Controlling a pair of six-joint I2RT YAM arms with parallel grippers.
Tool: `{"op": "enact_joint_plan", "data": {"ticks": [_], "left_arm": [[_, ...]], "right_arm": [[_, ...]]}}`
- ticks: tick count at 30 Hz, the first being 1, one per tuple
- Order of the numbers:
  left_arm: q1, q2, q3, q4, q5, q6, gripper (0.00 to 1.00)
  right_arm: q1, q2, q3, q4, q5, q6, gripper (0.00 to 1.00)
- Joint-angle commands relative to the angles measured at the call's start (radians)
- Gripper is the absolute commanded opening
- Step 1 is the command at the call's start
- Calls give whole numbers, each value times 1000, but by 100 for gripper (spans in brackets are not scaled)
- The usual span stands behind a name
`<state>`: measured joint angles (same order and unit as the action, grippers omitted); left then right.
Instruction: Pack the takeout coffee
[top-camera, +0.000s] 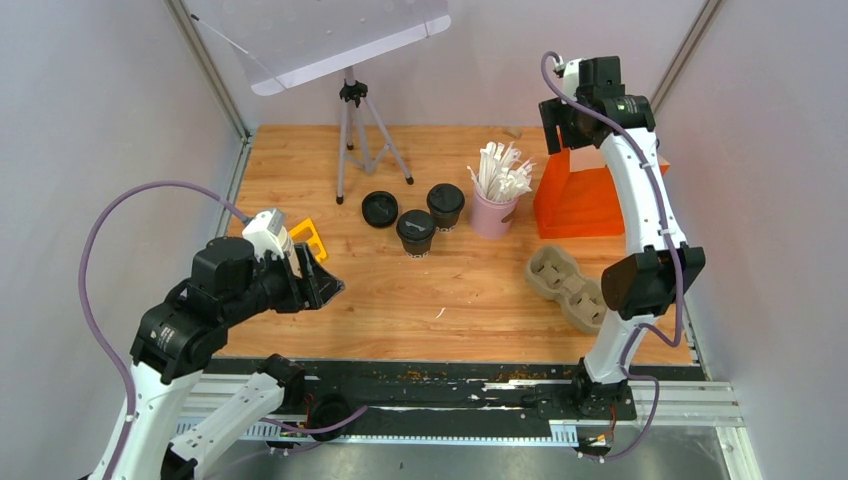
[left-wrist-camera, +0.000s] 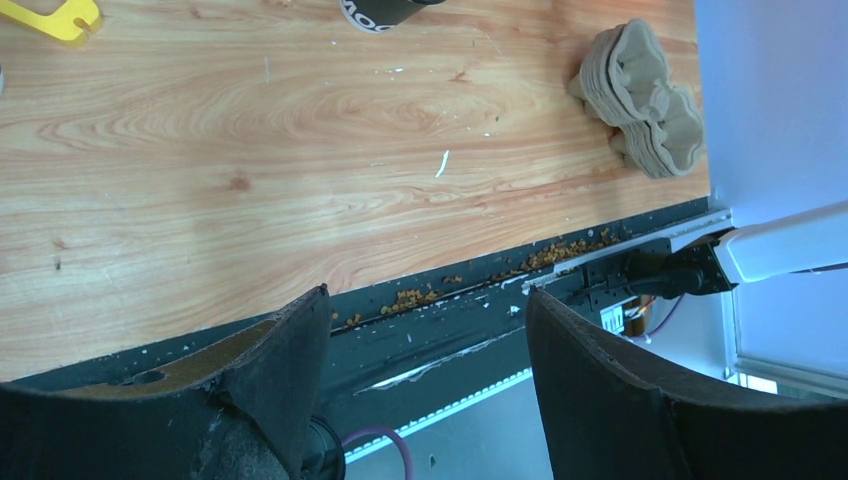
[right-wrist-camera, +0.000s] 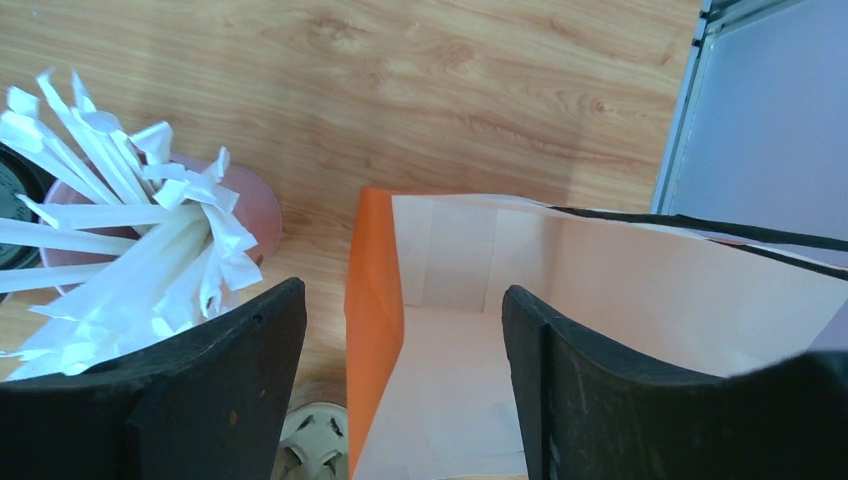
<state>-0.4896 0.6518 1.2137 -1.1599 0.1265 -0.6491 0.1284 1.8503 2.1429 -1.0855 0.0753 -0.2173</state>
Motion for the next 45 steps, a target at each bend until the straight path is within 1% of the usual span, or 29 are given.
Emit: {"op": "enact_joint_plan", "data": {"ticks": [1, 4, 6, 9, 11, 13, 16, 21, 24, 30, 33, 36, 40, 43, 45], "left_arm": [[-3, 17, 1, 35, 10, 13, 79], [-3, 23, 8, 18, 3, 19, 79], [-3, 21, 9, 11, -1, 23, 78], [-3, 12, 9, -2, -13, 24, 78], [-3, 5, 9, -8, -17, 20, 78], [-3, -3, 7, -9, -21, 13, 77], [-3, -15, 2, -9, -26, 2, 76], [-2, -23, 4, -21, -39, 9, 76], [-3, -20, 12, -41, -59, 30, 76], [-3, -14, 40, -52, -66, 44, 75], [-3, -16, 46, -51, -59, 41, 75], [-3, -21, 49, -51, -47, 34, 75], [-3, -35, 43, -52, -28, 28, 75], [-3, -42, 42, -52, -26, 33, 74], [-2, -44, 40, -54, -30, 42, 74]], "right_arm": [[-6, -8, -35, -3, -52, -9, 68], [-7, 6, -43, -13, -60, -2, 63], [-6, 11, -50, -19, -99, 2, 60], [-7, 11, -70, -14, -96, -5, 52], [-7, 8, -70, -16, -81, -13, 42], [-8, -2, -67, -13, -76, -25, 29], [-7, -24, -59, -2, -25, -41, 11], [-7, -82, -39, 15, -10, -63, 0], [-7, -124, -14, 20, 19, -74, 0], [-7, -194, 43, 22, 129, -92, 0], [-7, -236, 73, 23, 147, -94, 0], [-6, -298, 108, 28, 115, -88, 0], [-3, -386, 114, 37, 42, -74, 0], [-3, -457, 97, 52, -53, -54, 0], [-2, -501, 78, 62, -156, -31, 0]]}}
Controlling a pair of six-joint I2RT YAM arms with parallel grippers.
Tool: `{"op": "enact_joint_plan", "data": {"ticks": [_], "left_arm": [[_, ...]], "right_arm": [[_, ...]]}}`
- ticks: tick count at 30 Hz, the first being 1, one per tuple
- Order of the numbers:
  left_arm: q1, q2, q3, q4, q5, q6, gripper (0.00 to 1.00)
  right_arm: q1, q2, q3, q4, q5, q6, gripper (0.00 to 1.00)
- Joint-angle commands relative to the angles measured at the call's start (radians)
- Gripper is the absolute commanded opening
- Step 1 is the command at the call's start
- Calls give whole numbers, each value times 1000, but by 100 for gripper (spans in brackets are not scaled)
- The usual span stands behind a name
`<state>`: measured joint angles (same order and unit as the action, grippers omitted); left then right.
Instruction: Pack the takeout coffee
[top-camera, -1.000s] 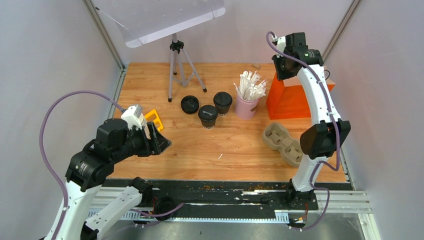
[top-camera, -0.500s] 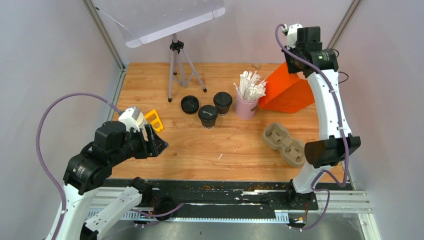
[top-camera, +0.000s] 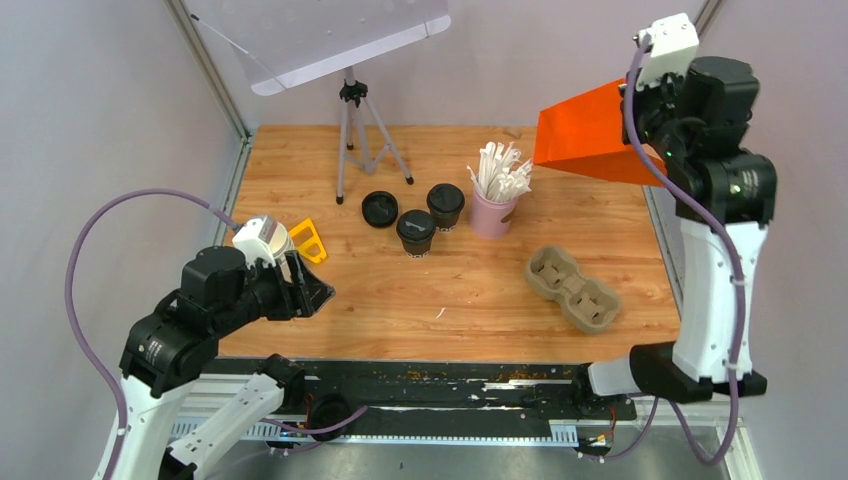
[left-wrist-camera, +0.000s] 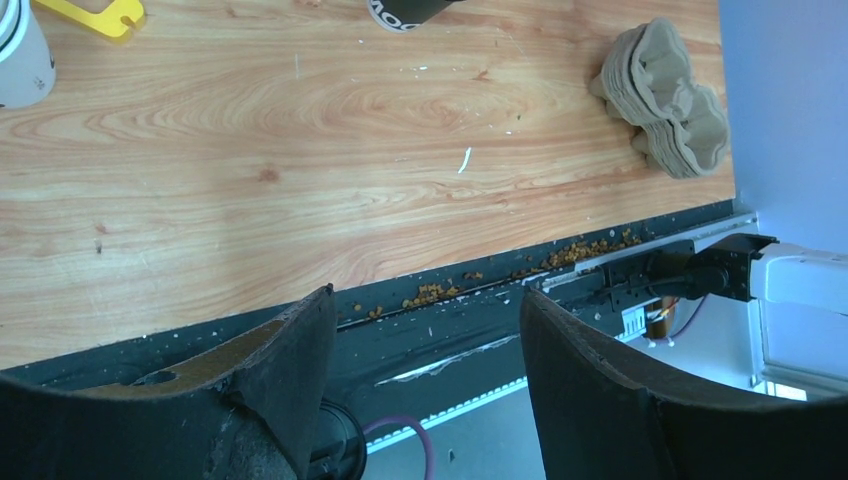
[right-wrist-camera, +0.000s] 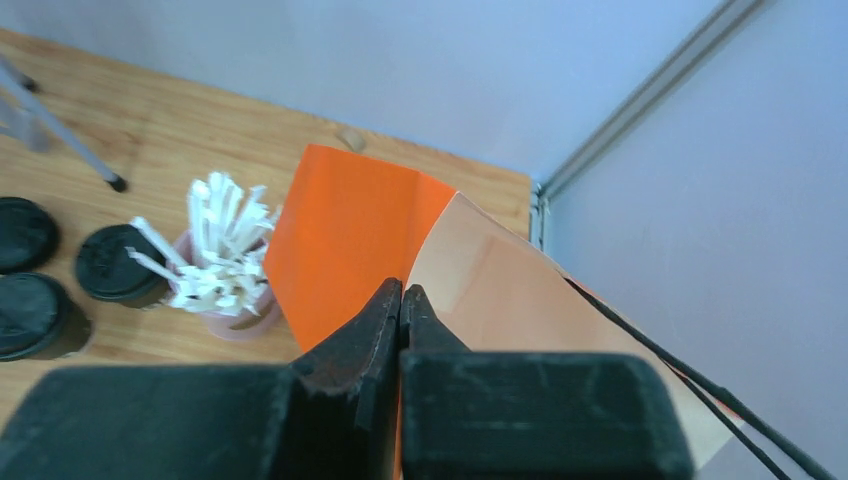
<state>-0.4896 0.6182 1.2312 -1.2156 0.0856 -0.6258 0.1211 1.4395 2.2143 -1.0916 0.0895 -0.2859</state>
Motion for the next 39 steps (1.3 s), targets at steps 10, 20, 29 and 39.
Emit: {"op": "enact_joint_plan", "data": {"ticks": [10, 20, 29, 39], "left_arm": [[-3, 33, 34, -23, -34, 34, 74], [-3, 77, 147, -18, -83, 64, 75], [-3, 57, 18, 9, -155, 73, 75], [-3, 41, -29, 117, -140, -15, 76]], "right_arm": [[7, -317, -174, 30, -533, 249, 0], [8, -447, -361, -103, -724, 369, 0], [24, -497, -538, -118, -807, 432, 0], [74, -508, -660, -89, -694, 518, 0]]}}
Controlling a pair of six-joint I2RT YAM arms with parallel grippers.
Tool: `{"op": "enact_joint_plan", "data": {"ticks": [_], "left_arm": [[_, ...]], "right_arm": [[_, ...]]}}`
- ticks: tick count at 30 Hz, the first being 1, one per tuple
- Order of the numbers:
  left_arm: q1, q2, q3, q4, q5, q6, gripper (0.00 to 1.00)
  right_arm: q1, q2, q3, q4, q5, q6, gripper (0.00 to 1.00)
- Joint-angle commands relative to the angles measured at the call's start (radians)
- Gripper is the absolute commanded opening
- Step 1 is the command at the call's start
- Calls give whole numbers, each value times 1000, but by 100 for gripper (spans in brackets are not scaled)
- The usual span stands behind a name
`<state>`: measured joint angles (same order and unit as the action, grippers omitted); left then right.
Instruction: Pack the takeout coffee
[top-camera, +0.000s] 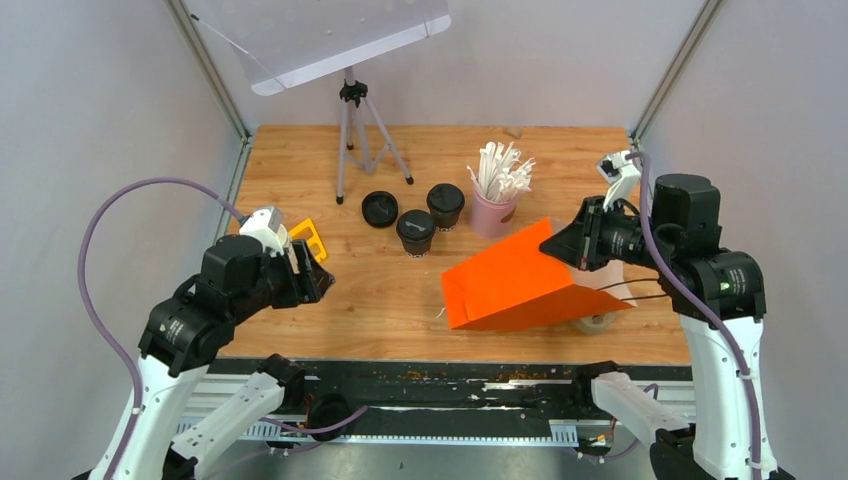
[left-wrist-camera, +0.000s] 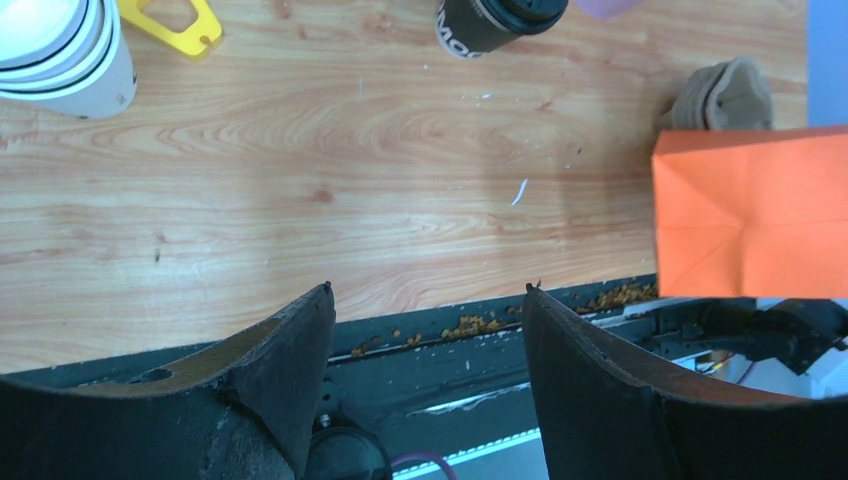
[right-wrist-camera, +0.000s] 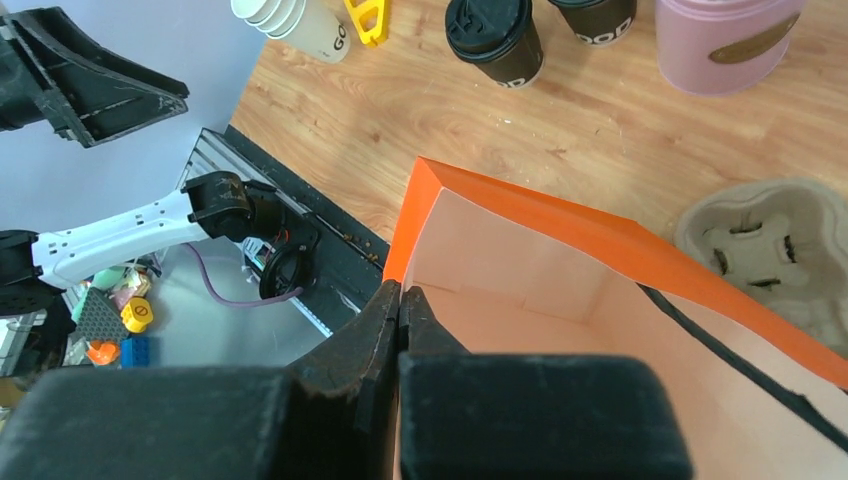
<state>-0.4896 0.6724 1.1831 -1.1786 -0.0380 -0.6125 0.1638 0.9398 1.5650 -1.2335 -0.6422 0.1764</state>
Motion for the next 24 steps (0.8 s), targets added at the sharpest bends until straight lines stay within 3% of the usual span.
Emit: {"op": "enact_joint_plan", "data": {"ticks": [1, 10, 18, 24], "left_arm": [[-3, -10, 24, 78, -22, -24, 76], [-3, -8, 68, 57, -121, -5, 76], [-3, -19, 69, 30, -164, -5, 76], [-3, -24, 70, 29, -177, -18, 76]], "right_arm": [[53, 0, -9, 52, 69, 60, 0], [558, 130, -21, 158, 482, 213, 0], [835, 343, 46, 249, 751, 275, 0], [888, 471, 148, 293, 816, 331, 0]]}}
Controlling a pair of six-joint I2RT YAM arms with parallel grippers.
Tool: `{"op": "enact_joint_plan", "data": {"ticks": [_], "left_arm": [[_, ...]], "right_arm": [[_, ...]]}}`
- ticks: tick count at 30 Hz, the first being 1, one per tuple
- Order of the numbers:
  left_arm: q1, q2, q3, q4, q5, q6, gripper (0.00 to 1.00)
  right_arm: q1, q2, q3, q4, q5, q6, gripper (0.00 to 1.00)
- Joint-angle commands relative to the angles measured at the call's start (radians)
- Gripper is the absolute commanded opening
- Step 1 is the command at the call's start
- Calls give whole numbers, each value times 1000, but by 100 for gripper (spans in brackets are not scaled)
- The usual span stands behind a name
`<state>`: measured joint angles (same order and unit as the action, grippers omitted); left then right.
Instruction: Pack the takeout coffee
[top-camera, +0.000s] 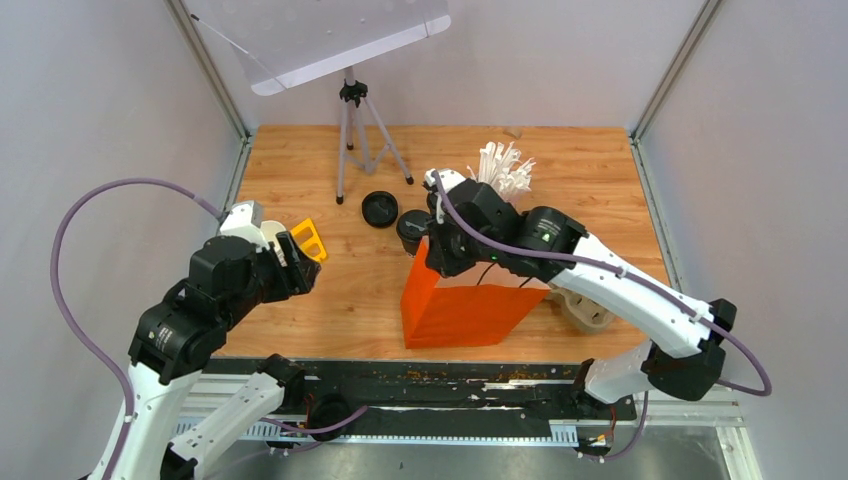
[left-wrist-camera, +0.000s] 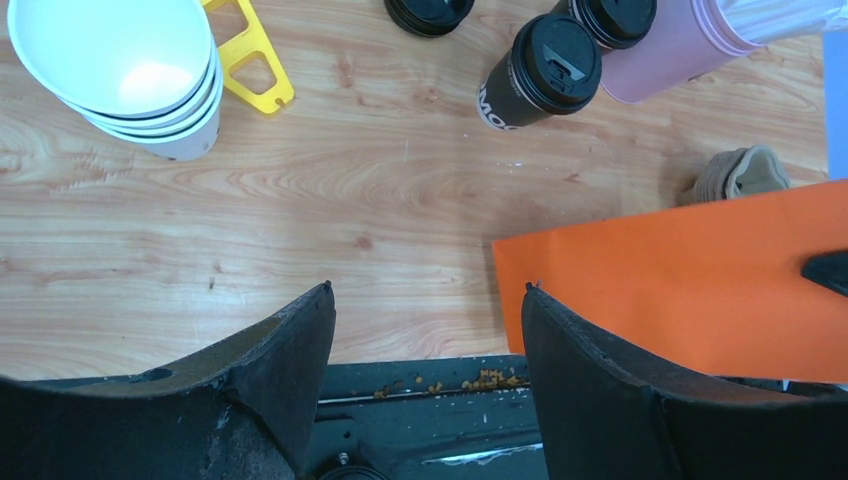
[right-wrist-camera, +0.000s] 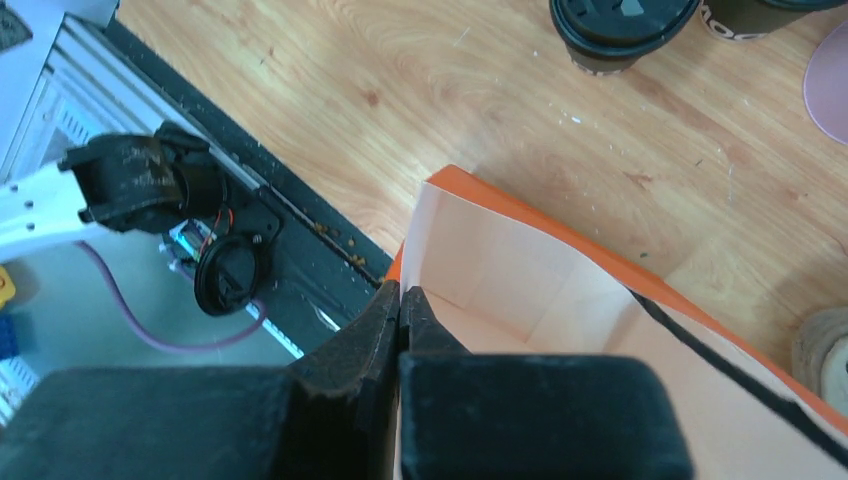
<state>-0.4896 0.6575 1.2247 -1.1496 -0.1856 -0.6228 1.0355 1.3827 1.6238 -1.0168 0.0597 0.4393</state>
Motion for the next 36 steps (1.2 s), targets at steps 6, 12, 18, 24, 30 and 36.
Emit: {"op": "enact_joint_plan", "data": {"ticks": [6, 12, 18, 24, 30, 36], "left_arm": [[-3, -24, -16, 16, 10, -54, 75], [-3, -43, -39, 35, 41, -75, 74], [-3, 2, 13, 12, 69, -45, 77], [-3, 84, 85, 3, 139, -38, 80], [-3, 140, 83, 33, 241, -34, 81], [-3, 184, 76, 89, 308, -72, 80]], "right_arm": [[20, 103, 114, 137, 102, 63, 0], [18, 176, 131, 204, 55, 104, 6], [18, 227, 260, 167, 7, 72, 42], [4, 155, 271, 137, -41, -20, 66], [-38, 112, 304, 82, -169, -117, 69], [-130, 47, 307, 35, -170, -194, 72]]}}
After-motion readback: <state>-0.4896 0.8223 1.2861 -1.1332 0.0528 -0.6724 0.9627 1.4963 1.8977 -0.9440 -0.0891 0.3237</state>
